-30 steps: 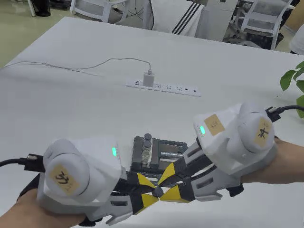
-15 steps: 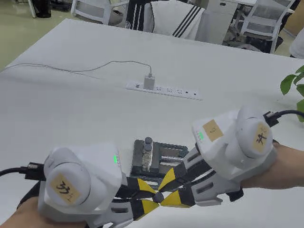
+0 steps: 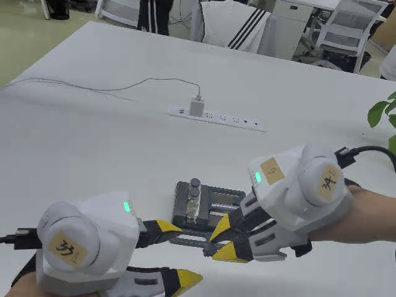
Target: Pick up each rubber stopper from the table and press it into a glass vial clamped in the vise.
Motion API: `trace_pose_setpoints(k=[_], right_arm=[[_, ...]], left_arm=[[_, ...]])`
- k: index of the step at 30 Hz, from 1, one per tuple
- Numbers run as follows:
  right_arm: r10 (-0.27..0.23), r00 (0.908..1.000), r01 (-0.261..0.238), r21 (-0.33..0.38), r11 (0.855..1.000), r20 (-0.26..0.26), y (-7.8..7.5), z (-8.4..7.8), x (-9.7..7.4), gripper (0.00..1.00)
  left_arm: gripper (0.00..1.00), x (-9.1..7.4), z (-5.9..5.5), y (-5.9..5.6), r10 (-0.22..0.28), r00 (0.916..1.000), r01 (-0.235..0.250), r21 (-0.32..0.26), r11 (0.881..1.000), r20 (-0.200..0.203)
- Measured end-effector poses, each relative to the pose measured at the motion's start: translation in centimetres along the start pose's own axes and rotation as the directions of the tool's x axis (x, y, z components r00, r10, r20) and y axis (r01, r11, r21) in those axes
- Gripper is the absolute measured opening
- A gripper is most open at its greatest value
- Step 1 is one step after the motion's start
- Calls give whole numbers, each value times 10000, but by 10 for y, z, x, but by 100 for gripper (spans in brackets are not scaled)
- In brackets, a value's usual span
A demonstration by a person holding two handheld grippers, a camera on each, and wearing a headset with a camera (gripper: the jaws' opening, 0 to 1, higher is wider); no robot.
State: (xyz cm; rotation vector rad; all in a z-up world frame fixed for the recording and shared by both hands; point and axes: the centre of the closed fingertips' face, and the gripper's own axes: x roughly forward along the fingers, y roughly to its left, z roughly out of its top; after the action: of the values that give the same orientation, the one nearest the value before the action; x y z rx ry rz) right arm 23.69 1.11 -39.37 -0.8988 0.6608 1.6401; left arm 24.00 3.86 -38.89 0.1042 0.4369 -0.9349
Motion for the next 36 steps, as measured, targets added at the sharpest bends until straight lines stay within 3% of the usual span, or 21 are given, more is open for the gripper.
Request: trace_pose_setpoints(k=[4,9,12,13,24,36], right_arm=[[24,9996,-25,-18,10000,-292,-8,-7,3,6],[55,9982,-57,-31,10000,-594,-22,-10,4,6],[52,9970,-58,-88,9999,-771,-30,-11,4,6],[75,9965,-82,-77,9999,-833,-32,-12,4,6],[-37,9882,-49,-558,9984,-1534,-55,-13,7,6],[-30,9623,-505,-1895,9806,-2720,-86,-12,9,6]], left_arm=[[64,-7,-3,13,679,9976,-678,-70,9977,106],[81,-13,-9,23,1093,9940,-1091,-180,9939,78],[99,-14,-10,26,1386,9903,-1388,106,9903,115],[99,-16,-13,27,1453,9894,-1452,210,9892,-13],[99,-23,-22,29,1645,9862,-1639,-282,9861,189],[99,-29,-29,34,1935,9808,-1913,-709,9790,258]])
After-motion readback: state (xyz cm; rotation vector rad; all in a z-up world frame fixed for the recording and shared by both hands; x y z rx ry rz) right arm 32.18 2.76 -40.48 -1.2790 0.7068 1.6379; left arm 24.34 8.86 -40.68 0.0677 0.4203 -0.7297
